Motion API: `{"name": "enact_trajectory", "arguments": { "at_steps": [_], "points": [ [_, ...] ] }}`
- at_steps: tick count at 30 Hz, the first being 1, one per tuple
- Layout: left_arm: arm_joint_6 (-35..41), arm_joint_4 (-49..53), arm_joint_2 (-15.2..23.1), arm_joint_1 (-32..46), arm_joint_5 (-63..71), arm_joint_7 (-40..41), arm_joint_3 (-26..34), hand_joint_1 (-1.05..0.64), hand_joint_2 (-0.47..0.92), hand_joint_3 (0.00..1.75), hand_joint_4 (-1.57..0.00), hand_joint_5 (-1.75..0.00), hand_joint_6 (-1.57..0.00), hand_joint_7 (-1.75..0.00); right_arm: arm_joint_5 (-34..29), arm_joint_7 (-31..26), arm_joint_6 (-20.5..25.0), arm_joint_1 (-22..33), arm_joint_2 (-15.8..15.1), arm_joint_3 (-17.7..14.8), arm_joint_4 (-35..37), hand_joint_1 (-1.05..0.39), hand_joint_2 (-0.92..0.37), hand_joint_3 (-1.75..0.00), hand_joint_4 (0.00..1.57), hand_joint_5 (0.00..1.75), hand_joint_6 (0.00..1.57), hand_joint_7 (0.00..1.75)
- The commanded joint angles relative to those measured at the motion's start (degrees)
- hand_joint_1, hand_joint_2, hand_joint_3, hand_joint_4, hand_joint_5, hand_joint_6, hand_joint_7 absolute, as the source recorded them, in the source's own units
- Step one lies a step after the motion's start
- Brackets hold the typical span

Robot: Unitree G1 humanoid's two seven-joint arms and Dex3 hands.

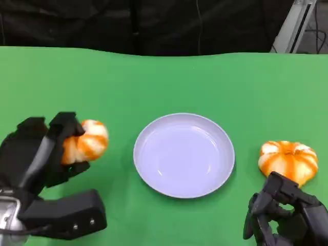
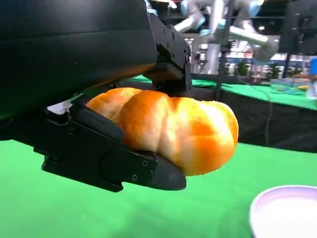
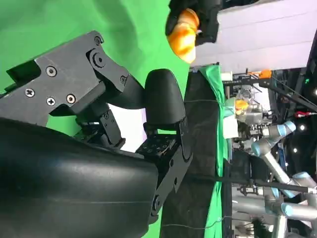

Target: Grasp the bread from the table and place it into the plate.

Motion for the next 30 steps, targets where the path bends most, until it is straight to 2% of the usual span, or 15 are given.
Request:
{"name": "enact_trajectory", "arguments": {
  "at_steps": [1, 4, 9, 14, 18, 22, 26, 30],
  "points": [
    [2.19, -3.12, -0.33, -1.39, 0.55, -2.92, 0.32, -0.08, 0.89, 0.3, -0.67, -1.75, -0.53, -1.75, 0.53, -0.31, -0.08, 0.04, -0.21, -0.36, -0.1, -0.14, -0.57, -1.21, 0.85, 1.75, 0.67, 1.68],
    [2.34, -3.61, -0.65, -1.64, 0.59, -3.51, 0.24, -0.08, 0.89, 0.3, -0.67, -1.75, -0.53, -1.75, 0.6, -0.3, 0.0, 0.06, -0.22, -0.34, -0.18, -0.14, -0.57, -1.21, 0.86, 1.75, 0.67, 1.68],
    [1.85, -3.41, -3.87, -7.11, 2.53, -5.96, -4.15, -0.08, 0.85, 0.29, -0.68, -1.75, -0.54, -1.75, 0.32, -0.43, 0.04, 0.27, -0.3, -0.3, -0.36, -0.14, -0.57, -1.21, 0.85, 1.75, 0.67, 1.68],
    [1.72, -3.06, -4.34, -7.56, 2.79, -6.13, -4.28, -0.08, 0.85, 0.29, -0.67, -1.75, -0.54, -1.75, 0.25, -0.54, 0.06, 0.29, -0.31, -0.27, -0.39, -0.14, -0.57, -1.2, 0.85, 1.75, 0.67, 1.68],
    [1.84, -0.51, -7.42, -11.84, 3.24, -7.74, -7.35, -0.12, 0.85, 0.29, -0.68, -1.75, -0.54, -1.75, 0.11, -0.63, -0.16, 0.39, -0.17, 0.01, -0.32, -0.14, -0.58, -1.21, 0.86, 1.75, 0.67, 1.68],
    [2.24, -0.25, -7.87, -12.29, 3.33, -8.14, -7.69, -0.14, 0.86, 0.29, -0.68, -1.75, -0.55, -1.75, -0.06, -0.82, -0.06, 0.45, -0.18, 0.14, -0.42, -0.14, -0.57, -1.21, 0.86, 1.75, 0.67, 1.68],
    [2.28, 5.54, -12.8, -16.86, 3.74, -7.91, -11.36, -0.12, 0.86, 0.28, -0.68, -1.75, -0.53, -1.75, 0.16, -0.97, 0.1, 0.99, 0.2, 0.62, -1.05, -0.14, -0.57, -1.21, 0.84, 1.75, 0.68, 1.68],
    [2.76, 7.32, -13.82, -18.32, 3.6, -8.18, -12.04, -0.12, 0.87, 0.27, -0.69, -1.75, -0.53, -1.75, 0.47, -0.8, 0.15, 0.99, 0.19, 0.69, -1.05, -0.14, -0.57, -1.22, 0.83, 1.75, 0.68, 1.68]
  ]
}}
